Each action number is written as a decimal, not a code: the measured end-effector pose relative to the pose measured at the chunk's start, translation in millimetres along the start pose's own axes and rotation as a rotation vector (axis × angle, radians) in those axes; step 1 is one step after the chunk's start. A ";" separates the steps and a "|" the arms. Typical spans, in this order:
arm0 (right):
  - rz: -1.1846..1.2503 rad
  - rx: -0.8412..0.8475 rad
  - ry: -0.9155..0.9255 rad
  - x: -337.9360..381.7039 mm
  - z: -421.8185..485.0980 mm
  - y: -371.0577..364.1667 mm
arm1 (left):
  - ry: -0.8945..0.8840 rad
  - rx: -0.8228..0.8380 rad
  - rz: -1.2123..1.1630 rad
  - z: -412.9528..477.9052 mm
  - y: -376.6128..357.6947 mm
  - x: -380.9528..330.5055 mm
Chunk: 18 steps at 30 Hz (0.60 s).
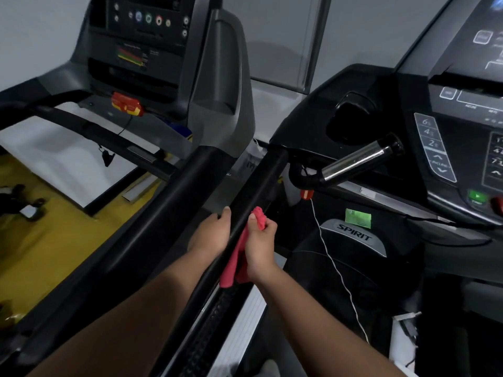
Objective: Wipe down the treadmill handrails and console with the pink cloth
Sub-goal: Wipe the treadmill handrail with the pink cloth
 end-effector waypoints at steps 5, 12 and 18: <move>0.203 -0.042 -0.082 -7.7 5.2 3.3 | -0.013 0.002 -0.036 -1.3 -0.1 2.4; 0.264 0.049 -0.314 -23.2 7.5 -7.7 | -0.052 0.076 -0.126 3.2 0.4 9.7; 0.067 -0.065 -0.256 -6.7 0.3 -13.5 | -0.079 0.127 -0.195 12.5 11.1 31.9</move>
Point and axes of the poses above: each hand's wrist, its own z-axis towards the middle knuckle, its own y-axis out of the back of the hand, x = y × z, the point moved 5 cm from there along z, towards the middle knuckle, and after that the axes turned 15 degrees about x, right-handed, at the moved point
